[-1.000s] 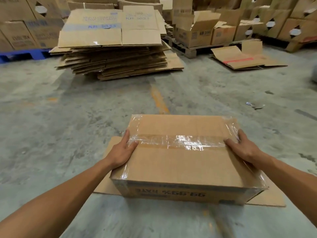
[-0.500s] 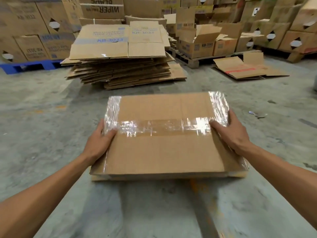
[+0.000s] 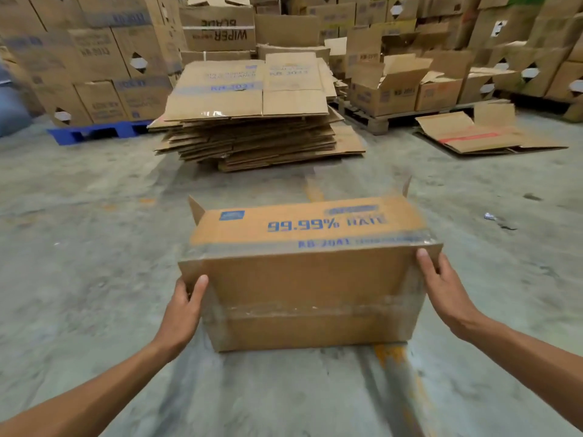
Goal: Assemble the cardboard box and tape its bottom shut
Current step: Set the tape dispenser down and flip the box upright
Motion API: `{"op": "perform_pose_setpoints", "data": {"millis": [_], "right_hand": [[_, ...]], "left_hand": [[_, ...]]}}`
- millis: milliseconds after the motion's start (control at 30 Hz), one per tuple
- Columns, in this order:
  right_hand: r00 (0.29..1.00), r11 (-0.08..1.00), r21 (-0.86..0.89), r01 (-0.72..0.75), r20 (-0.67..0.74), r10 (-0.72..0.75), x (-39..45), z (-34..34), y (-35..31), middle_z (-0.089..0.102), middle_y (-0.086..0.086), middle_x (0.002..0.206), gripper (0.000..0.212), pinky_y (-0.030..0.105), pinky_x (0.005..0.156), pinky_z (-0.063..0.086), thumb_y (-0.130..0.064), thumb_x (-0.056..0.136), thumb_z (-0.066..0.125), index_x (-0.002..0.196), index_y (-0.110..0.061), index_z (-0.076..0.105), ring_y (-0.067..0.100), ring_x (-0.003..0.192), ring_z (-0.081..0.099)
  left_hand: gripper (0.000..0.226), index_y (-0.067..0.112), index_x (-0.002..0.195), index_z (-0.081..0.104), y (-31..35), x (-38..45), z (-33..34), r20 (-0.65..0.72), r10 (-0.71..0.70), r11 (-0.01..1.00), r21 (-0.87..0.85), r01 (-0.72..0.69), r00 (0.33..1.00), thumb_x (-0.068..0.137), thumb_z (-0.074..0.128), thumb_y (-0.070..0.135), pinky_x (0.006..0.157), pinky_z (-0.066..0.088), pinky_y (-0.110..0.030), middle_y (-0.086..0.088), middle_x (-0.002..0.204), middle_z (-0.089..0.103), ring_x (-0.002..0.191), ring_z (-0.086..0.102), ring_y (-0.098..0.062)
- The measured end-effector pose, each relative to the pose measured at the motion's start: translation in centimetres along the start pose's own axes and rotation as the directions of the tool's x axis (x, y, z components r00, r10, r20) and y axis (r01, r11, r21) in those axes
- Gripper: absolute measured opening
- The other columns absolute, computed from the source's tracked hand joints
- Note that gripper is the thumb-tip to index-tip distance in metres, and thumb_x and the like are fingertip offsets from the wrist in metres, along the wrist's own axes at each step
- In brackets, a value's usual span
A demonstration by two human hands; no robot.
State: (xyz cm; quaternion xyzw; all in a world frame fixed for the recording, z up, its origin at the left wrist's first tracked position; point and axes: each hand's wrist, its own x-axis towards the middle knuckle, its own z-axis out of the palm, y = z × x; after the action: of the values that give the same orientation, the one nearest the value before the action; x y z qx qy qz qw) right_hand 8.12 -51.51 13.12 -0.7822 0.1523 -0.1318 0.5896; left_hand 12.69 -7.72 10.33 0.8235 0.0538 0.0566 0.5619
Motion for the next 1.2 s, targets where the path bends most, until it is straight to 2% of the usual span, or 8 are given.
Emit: {"op": "perform_pose_setpoints", "data": {"millis": [133, 300, 500, 700, 767, 933, 1033, 1200], "right_hand": [[0.999, 0.999, 0.014, -0.041, -0.034, 0.041, -0.3, -0.4, 0.2, 0.064, -0.001, 0.116, 0.066, 0.043, 0.091, 0.049, -0.077, 0.083, 0.042, 0.121, -0.025, 0.056, 0.023, 0.107, 0.06], [0.995, 1.0, 0.0, 0.03, -0.093, -0.03, 2.0, -0.6, -2.4, 0.061, 0.01, 0.115, 0.052, 0.028, 0.07, 0.046, -0.046, 0.094, 0.055, 0.137, -0.016, 0.05, 0.018, 0.093, 0.06], [0.976, 0.982, -0.057, -0.182, 0.107, 0.188, 5.2, -1.9, -5.3, 0.068, 0.001, 0.105, 0.029, 0.03, 0.062, 0.044, -0.029, 0.094, 0.058, 0.123, -0.026, 0.06, 0.012, 0.076, 0.061], [0.907, 0.956, -0.123, -0.268, 0.303, 0.293, 7.5, -1.6, -6.3, 0.074, 0.004, 0.108, 0.028, 0.042, 0.078, 0.051, -0.04, 0.096, 0.055, 0.124, -0.037, 0.056, 0.024, 0.088, 0.068], [0.916, 0.964, -0.104, -0.246, 0.299, 0.266, 7.9, -1.0, -6.3, 0.074, 0.004, 0.109, 0.033, 0.046, 0.081, 0.054, -0.04, 0.096, 0.056, 0.129, -0.035, 0.052, 0.025, 0.088, 0.069], [0.933, 0.98, -0.045, -0.196, 0.298, 0.2, 7.2, -0.4, -6.4, 0.071, 0.004, 0.11, 0.042, 0.03, 0.055, 0.056, -0.036, 0.098, 0.055, 0.139, -0.028, 0.044, 0.02, 0.08, 0.07], [0.957, 0.995, -0.034, -0.093, 0.272, 0.099, 6.5, 0.1, -6.9, 0.069, 0.003, 0.118, 0.043, 0.032, 0.067, 0.056, -0.036, 0.097, 0.056, 0.138, -0.031, 0.043, 0.017, 0.088, 0.07], [0.953, 0.979, 0.014, 0.204, 0.226, -0.201, 4.8, 2.3, -8.1, 0.055, -0.023, 0.112, 0.05, 0.003, 0.057, 0.048, -0.023, 0.1, 0.053, 0.143, -0.035, 0.031, -0.021, 0.078, 0.062]], "left_hand": [[0.082, 0.027, 0.133, 0.049, 0.7, 1.2, -1.1, 0.023, -0.015, 0.997, -0.075, 0.017, 1.0, 0.073, 0.05, 0.083, 0.102, 0.047, -0.046, 0.004, 0.128, 0.063, 0.117, 0.061, -0.016], [0.053, 0.012, 0.135, 0.047, 2.6, 2.9, -1.1, -0.044, -0.047, 0.983, -0.181, 0.039, 0.998, 0.095, 0.054, 0.047, 0.091, 0.05, -0.042, -0.005, 0.12, 0.062, 0.114, 0.061, -0.024], [0.038, 0.024, 0.13, 0.053, 5.5, 6.0, -2.1, 0.085, -0.164, 0.978, -0.12, 0.173, 0.983, 0.094, 0.057, 0.033, 0.072, 0.047, -0.034, -0.005, 0.117, 0.063, 0.087, 0.061, -0.016], [0.036, 0.033, 0.13, 0.055, 7.1, 8.3, -3.1, 0.302, -0.259, 0.965, 0.031, 0.262, 0.918, 0.095, 0.055, 0.041, 0.076, 0.054, -0.039, -0.004, 0.116, 0.07, 0.097, 0.067, -0.024], [0.041, 0.033, 0.135, 0.051, 7.8, 8.7, -2.4, 0.294, -0.24, 0.97, 0.043, 0.238, 0.925, 0.096, 0.054, 0.042, 0.083, 0.055, -0.041, -0.004, 0.118, 0.069, 0.104, 0.067, -0.025], [0.051, 0.019, 0.138, 0.046, 8.0, 8.4, -1.4, 0.225, -0.146, 0.988, 0.076, 0.132, 0.963, 0.094, 0.058, 0.043, 0.079, 0.054, -0.031, -0.002, 0.123, 0.064, 0.103, 0.065, -0.017], [0.056, 0.018, 0.14, 0.044, 7.9, 7.8, -2.3, 0.191, -0.079, 0.992, 0.108, 0.059, 0.978, 0.093, 0.059, 0.045, 0.073, 0.048, -0.023, 0.0, 0.125, 0.061, 0.099, 0.062, -0.009], [0.064, 0.033, 0.14, 0.042, 7.2, 5.8, -5.5, 0.002, 0.135, 0.984, 0.121, -0.134, 0.991, 0.084, 0.064, 0.055, 0.096, 0.046, -0.032, 0.01, 0.129, 0.06, 0.113, 0.059, -0.01]]}}
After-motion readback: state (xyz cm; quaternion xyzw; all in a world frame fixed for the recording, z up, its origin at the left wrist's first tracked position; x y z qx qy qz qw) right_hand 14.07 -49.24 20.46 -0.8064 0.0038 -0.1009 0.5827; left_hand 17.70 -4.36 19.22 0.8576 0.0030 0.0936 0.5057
